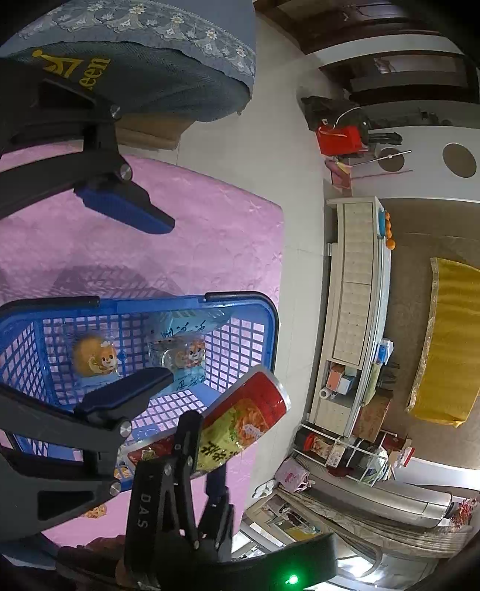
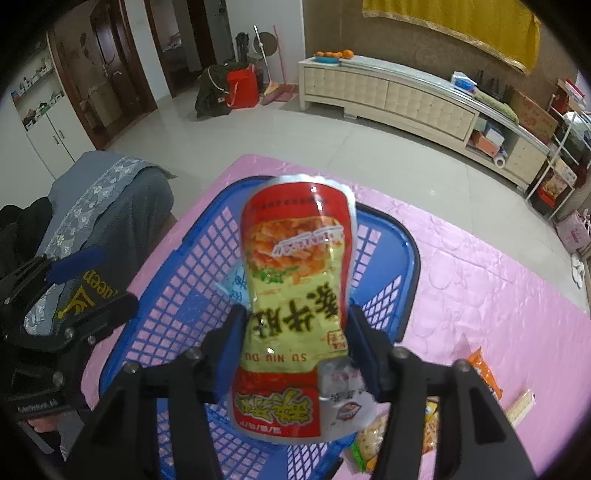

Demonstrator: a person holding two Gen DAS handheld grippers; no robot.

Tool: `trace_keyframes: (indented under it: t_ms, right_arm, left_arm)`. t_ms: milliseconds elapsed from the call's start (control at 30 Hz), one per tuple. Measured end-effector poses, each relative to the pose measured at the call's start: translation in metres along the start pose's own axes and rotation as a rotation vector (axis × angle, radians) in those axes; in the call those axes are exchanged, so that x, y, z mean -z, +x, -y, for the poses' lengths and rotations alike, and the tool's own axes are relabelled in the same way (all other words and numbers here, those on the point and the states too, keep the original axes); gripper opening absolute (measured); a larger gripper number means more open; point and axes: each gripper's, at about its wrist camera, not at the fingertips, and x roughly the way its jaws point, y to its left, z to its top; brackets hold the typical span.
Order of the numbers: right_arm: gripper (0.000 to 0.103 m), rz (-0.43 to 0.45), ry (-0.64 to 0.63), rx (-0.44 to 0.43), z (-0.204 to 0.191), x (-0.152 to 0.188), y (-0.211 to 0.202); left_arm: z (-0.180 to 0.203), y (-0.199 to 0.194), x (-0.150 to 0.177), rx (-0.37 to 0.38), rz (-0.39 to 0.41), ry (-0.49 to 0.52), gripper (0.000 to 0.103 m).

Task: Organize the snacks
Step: 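Lower the red-yellow pouch into the basket and open the right tool, then move both tools over the snacks on the table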

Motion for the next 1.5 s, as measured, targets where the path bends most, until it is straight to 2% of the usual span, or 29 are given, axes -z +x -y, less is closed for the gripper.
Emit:
trace_keyframes:
  t_ms: [67, 100, 200, 533, 933, 1000, 1067, 1233, 1500]
  right_arm:
    - [0.098, 0.027, -0.027, 0.015, -0.002, 0.001, -0.001]
    - [0.102, 0.049, -0.039, 0.047, -0.001, 0.002, -0.004]
    - [0.103, 0.077, -0.058, 0.108, 0.003, 0.006, -0.012]
    - [0.103, 0.079, 0.016, 0.089, 0.026, 0.033, -0.059]
    - [0.103, 0.127, 0.082, 0.075, 0.046, 0.079, -0.133]
    - [0.103, 0.13, 0.097, 0.073, 0.051, 0.087, -0.141]
    - [0.103, 0.135, 0.107, 0.076, 0.057, 0.098, -0.149]
    - [0.103, 0.138, 0.139, 0.071, 0.073, 0.127, -0.164]
    - [0.103, 0.141, 0.18, 0.12, 0.1, 0.173, -0.173]
  left_arm:
    - [0.002, 0.0, 0.003, 0.006, -0.003, 0.0, 0.073]
    - [0.003, 0.0, 0.005, 0.006, -0.006, 0.004, 0.073]
    - [0.005, -0.001, 0.007, 0.0, -0.012, 0.019, 0.073]
    - [0.03, -0.026, 0.013, 0.013, -0.008, 0.058, 0.073]
    - [0.097, -0.078, 0.028, 0.054, 0.03, 0.138, 0.073]
    - [0.11, -0.085, 0.033, 0.087, 0.036, 0.156, 0.079]
    - [0.123, -0.091, 0.038, 0.092, 0.053, 0.18, 0.079]
    - [0.155, -0.093, 0.049, 0.132, 0.04, 0.221, 0.079]
    - [0.205, -0.084, 0.07, 0.15, 0.036, 0.3, 0.079]
